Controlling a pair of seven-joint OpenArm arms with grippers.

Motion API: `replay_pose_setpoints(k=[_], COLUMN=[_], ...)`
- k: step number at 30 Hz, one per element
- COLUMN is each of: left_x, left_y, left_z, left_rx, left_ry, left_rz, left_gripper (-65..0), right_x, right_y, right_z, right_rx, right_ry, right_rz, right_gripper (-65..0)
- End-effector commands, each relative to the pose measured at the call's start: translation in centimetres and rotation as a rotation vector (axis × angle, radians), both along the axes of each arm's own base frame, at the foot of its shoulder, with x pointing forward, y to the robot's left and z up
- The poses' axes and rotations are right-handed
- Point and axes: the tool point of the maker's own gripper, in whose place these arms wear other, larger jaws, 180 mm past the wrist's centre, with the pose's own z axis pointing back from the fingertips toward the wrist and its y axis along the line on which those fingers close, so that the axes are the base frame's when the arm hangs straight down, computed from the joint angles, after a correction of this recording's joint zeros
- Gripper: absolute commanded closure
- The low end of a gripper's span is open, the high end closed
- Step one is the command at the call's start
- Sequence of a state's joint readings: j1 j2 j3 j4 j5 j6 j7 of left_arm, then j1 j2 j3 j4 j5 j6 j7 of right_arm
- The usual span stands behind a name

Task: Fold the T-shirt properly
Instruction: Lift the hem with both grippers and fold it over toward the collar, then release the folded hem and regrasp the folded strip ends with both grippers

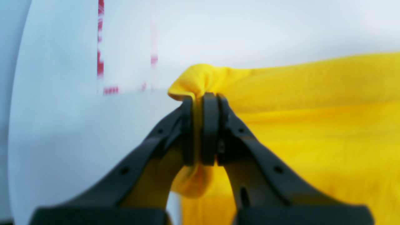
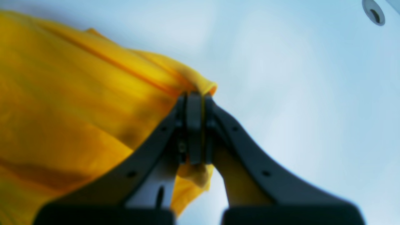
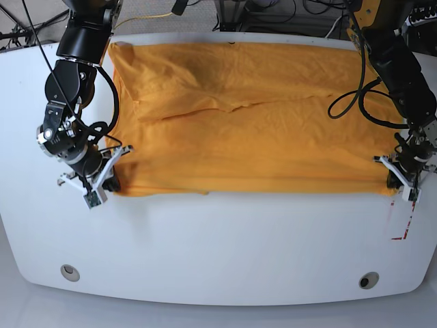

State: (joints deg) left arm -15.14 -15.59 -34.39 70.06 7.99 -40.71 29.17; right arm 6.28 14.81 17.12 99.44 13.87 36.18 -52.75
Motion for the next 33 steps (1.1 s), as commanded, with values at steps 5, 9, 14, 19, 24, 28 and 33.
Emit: replay_pose_setpoints(k=[5,9,14,19,24,28,33], left_x=[-2.1,-5.3,-9.1,-11.8,-14.9,-16.4,-17.1], left_y=[1.1,1.8,1.9,1.7,1.7,1.7,1.7], left_z=[2.9,2.4,0.4,-0.8,-2.2,-3.0,-3.4], left_rx=[0.139,0.168,0.193,0.221,0.244,0.253,0.254], left_ry=[0.008,0.037,0.133,0.194,0.265,0.305,0.324], left_rz=[0.026,0.071,0.092,0.079,0.07,0.058,0.055], left_gripper=[0.0,0.0,0.0,0.0,0.0,-0.3,-27.1], right_x=[-2.4,-4.4,-7.4,-8.9,-11.6,-12.9,-13.3], right_y=[0.1,0.4,0.4,-0.3,0.3,0.4,-0.2], right_z=[1.4,0.5,-1.3,-1.9,-3.7,-4.8,-4.8], right_rx=[-0.062,-0.074,-0.066,0.008,0.05,0.051,0.056], right_ry=[-0.046,-0.015,0.042,0.059,0.131,0.173,0.175], right_rz=[0.019,0.032,0.018,-0.042,-0.035,-0.04,-0.066], right_gripper=[0.0,0.0,0.0,0.0,0.0,-9.5,-41.4])
